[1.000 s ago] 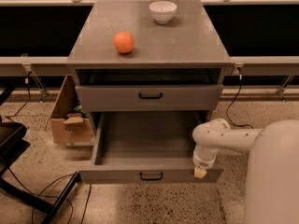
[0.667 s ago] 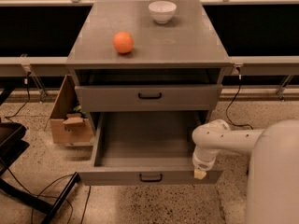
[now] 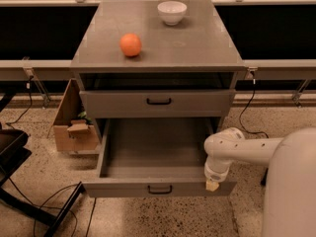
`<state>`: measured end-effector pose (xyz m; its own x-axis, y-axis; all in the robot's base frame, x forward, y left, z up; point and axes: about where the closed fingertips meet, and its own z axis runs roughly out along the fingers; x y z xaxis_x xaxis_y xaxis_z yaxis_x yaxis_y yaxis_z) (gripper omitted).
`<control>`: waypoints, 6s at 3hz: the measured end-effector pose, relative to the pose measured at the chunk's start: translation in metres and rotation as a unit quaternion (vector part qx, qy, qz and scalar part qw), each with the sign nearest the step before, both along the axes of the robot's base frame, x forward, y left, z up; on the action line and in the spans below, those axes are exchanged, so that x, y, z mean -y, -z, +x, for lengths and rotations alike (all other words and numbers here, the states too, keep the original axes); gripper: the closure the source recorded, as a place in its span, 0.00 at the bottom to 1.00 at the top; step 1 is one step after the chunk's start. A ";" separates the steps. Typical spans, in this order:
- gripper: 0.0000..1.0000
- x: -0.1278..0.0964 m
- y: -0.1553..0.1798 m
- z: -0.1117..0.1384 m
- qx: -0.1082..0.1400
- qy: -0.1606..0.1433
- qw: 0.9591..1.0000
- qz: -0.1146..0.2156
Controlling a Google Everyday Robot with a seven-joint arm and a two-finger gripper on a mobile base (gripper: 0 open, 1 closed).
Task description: Open middle drawer
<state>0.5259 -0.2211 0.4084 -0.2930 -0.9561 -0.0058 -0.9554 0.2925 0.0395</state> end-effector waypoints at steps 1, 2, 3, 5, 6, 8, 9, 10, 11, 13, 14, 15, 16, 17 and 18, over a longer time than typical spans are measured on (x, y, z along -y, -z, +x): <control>1.00 0.002 -0.001 -0.009 0.001 0.002 1.000 0.000; 1.00 0.003 -0.006 -0.010 0.023 0.007 1.000 0.003; 1.00 0.005 -0.007 -0.018 0.024 0.007 1.000 0.004; 1.00 0.008 -0.015 -0.030 0.045 0.004 0.999 0.008; 1.00 0.011 -0.018 -0.041 0.047 0.004 0.999 0.009; 1.00 0.010 -0.037 -0.060 0.078 -0.016 0.997 0.025; 1.00 0.015 -0.040 -0.074 0.079 -0.016 0.996 0.026; 1.00 0.015 -0.039 -0.073 0.079 -0.016 0.996 0.026; 1.00 0.019 -0.042 -0.085 0.080 -0.015 0.996 0.027; 1.00 0.025 -0.049 -0.100 0.081 -0.015 0.996 0.028; 1.00 0.042 -0.060 -0.142 0.083 -0.017 0.996 0.034; 0.84 0.068 -0.062 -0.178 0.079 -0.015 0.996 0.030; 0.59 0.068 -0.062 -0.177 0.080 -0.015 0.996 0.030; 0.36 0.068 -0.062 -0.177 0.080 -0.015 0.996 0.030; 0.13 0.068 -0.062 -0.177 0.080 -0.015 0.996 0.030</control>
Offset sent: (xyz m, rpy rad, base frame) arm -0.5124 -0.1560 0.1893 0.0248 -0.2072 -0.1430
